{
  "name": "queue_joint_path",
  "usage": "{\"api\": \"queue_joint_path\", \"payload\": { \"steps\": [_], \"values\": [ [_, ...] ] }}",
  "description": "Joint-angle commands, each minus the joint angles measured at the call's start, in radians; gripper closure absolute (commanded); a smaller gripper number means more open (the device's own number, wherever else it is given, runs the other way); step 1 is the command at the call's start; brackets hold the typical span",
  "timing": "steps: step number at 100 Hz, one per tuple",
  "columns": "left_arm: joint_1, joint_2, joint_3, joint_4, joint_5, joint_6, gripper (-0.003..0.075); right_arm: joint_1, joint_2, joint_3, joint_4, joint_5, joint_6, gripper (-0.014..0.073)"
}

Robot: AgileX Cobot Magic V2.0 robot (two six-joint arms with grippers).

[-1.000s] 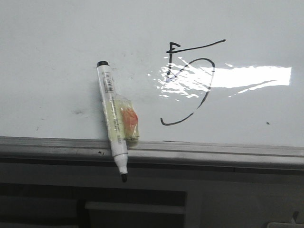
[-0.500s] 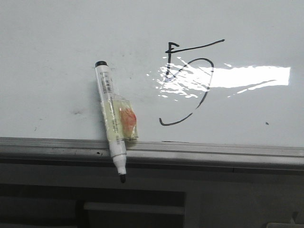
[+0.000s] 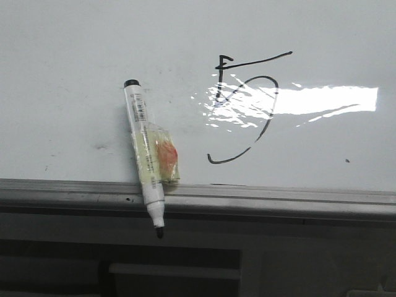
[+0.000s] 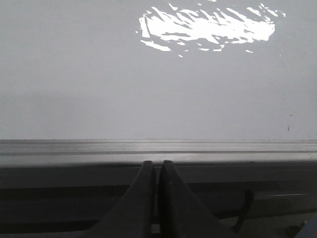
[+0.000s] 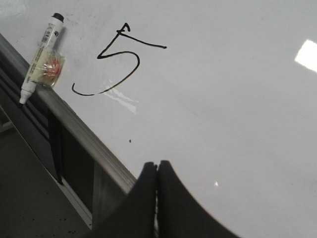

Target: Write number 5 on whiteboard

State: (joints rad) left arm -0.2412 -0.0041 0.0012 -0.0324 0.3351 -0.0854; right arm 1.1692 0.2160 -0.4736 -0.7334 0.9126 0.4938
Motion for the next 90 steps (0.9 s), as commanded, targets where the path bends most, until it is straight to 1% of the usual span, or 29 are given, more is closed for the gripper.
{"api": "queue_joint_path", "payload": {
  "steps": [1, 8, 14, 22, 28, 35, 46, 54, 64, 71, 73, 76, 82, 90],
  "values": [
    [0.001, -0.026, 0.023, -0.011, -0.047, -0.010, 0.0741, -0.010, 0.011, -0.007, -0.072, -0.016, 0.000, 0.0637],
    [0.001, -0.026, 0.023, -0.011, -0.047, -0.010, 0.0741, -0.036, 0.011, 0.014, -0.113, -0.002, 0.000, 0.0637],
    [0.001, -0.026, 0.023, -0.011, -0.047, -0.010, 0.0741, -0.086, 0.011, 0.039, -0.115, -0.059, 0.000, 0.0637],
    [0.001, -0.026, 0.023, -0.011, -0.047, -0.010, 0.0741, -0.173, 0.011, 0.066, -0.115, -0.189, 0.000, 0.0637],
    [0.001, -0.026, 0.023, -0.011, -0.047, -0.010, 0.0741, -0.261, 0.011, 0.077, -0.115, -0.325, 0.000, 0.0637],
    [0.001, -0.026, 0.023, -0.011, -0.047, -0.010, 0.0741, -0.338, 0.011, 0.079, -0.096, -0.429, 0.000, 0.0637],
    [0.001, -0.026, 0.023, -0.011, -0.047, -0.010, 0.0741, -0.467, 0.011, 0.095, 0.003, -0.541, -0.011, 0.0637],
    [0.001, -0.026, 0.023, -0.011, -0.047, -0.010, 0.0741, -0.537, 0.011, 0.125, 0.071, -0.601, -0.075, 0.0637],
    [0.001, -0.026, 0.023, -0.011, -0.047, -0.010, 0.0741, -0.596, 0.011, 0.191, 0.234, -0.690, -0.186, 0.0637],
    [0.001, -0.026, 0.023, -0.011, -0.047, -0.010, 0.0741, -0.644, 0.011, 0.260, 0.338, -0.788, -0.248, 0.0637],
    [0.001, -0.026, 0.023, -0.011, -0.047, -0.010, 0.0741, -0.672, 0.011, 0.298, 0.369, -0.830, -0.258, 0.0637],
    [0.001, -0.026, 0.023, -0.011, -0.047, -0.010, 0.0741, -0.684, 0.011, 0.321, 0.392, -0.851, -0.261, 0.0637],
    [0.001, -0.026, 0.023, -0.011, -0.047, -0.010, 0.0741, -0.746, 0.011, 0.387, 0.429, -0.894, -0.263, 0.0637],
    [0.001, -0.026, 0.023, -0.011, -0.047, -0.010, 0.0741, -0.820, 0.011, 0.455, 0.474, -0.894, -0.263, 0.0637]
  ]
}}
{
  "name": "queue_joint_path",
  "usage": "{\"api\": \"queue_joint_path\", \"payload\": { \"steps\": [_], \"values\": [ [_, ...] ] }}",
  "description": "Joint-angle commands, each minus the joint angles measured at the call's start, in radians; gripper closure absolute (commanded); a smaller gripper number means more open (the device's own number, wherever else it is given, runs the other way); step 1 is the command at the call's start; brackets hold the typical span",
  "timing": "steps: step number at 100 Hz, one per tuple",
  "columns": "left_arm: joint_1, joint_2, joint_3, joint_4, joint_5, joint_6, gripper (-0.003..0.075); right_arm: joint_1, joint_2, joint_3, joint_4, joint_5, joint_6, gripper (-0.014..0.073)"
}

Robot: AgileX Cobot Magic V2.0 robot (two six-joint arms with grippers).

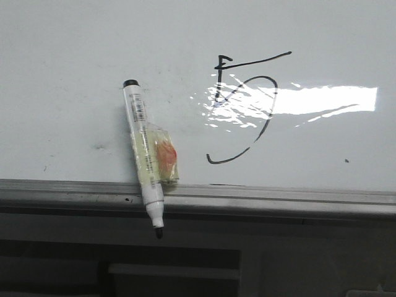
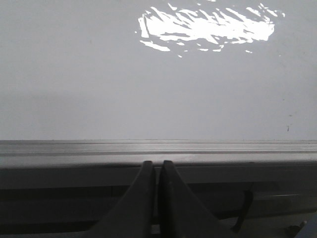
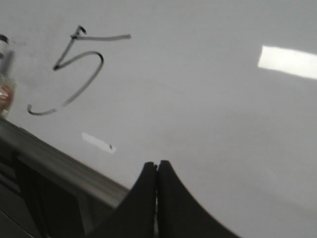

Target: Write number 5 on whiteboard

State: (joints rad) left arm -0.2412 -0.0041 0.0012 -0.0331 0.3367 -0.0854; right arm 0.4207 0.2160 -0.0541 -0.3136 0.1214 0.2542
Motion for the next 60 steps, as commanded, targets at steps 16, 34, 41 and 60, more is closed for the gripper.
{"api": "queue_joint_path", "payload": {
  "steps": [16, 34, 41, 60],
  "values": [
    [0.001, -0.026, 0.023, -0.011, -0.049, -0.010, 0.0741, -0.246, 0.011, 0.087, 0.109, -0.004, -0.023, 0.0637],
    [0.001, -0.026, 0.023, -0.011, -0.049, -0.010, 0.0741, -0.382, -0.089, 0.088, 0.109, 0.117, -0.023, 0.0637],
    [0.001, -0.026, 0.023, -0.011, -0.049, -0.010, 0.0741, -0.396, -0.162, 0.088, 0.109, 0.156, -0.023, 0.0637],
    [0.001, -0.026, 0.023, -0.013, -0.049, -0.010, 0.0741, -0.396, -0.236, 0.088, 0.079, 0.199, -0.026, 0.0637]
  ]
}}
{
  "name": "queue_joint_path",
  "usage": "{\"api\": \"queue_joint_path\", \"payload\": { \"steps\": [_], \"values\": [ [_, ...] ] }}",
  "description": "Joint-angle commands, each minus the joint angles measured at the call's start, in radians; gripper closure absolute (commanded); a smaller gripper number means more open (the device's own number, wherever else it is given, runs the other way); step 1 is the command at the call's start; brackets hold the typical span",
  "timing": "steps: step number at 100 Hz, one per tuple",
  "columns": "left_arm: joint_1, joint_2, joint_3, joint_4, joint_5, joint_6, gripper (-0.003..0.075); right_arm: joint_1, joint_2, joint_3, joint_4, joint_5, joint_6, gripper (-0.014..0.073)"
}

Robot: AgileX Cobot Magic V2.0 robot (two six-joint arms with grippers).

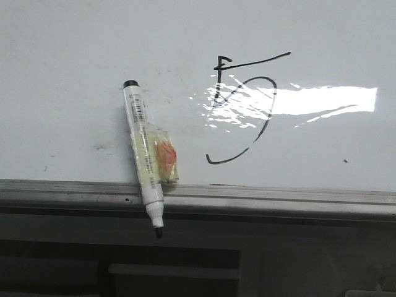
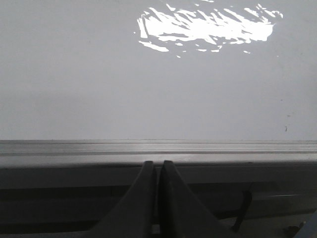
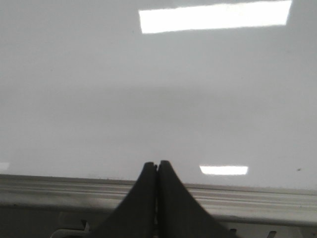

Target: Write number 5 on whiteboard

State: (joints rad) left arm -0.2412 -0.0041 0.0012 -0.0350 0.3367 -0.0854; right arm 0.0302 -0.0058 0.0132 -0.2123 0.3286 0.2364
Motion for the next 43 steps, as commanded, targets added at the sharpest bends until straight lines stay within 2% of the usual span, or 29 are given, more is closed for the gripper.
{"api": "queue_joint_path", "payload": {
  "steps": [1, 43],
  "values": [
    [0.001, -0.026, 0.023, -0.012, -0.049, -0.010, 0.0741, -0.006, -0.017, 0.020, -0.022, -0.008, -0.008, 0.0637],
    [0.001, -0.026, 0.023, -0.012, -0.049, -0.010, 0.0741, -0.006, -0.021, 0.020, -0.022, -0.011, -0.008, 0.0637]
  ]
}}
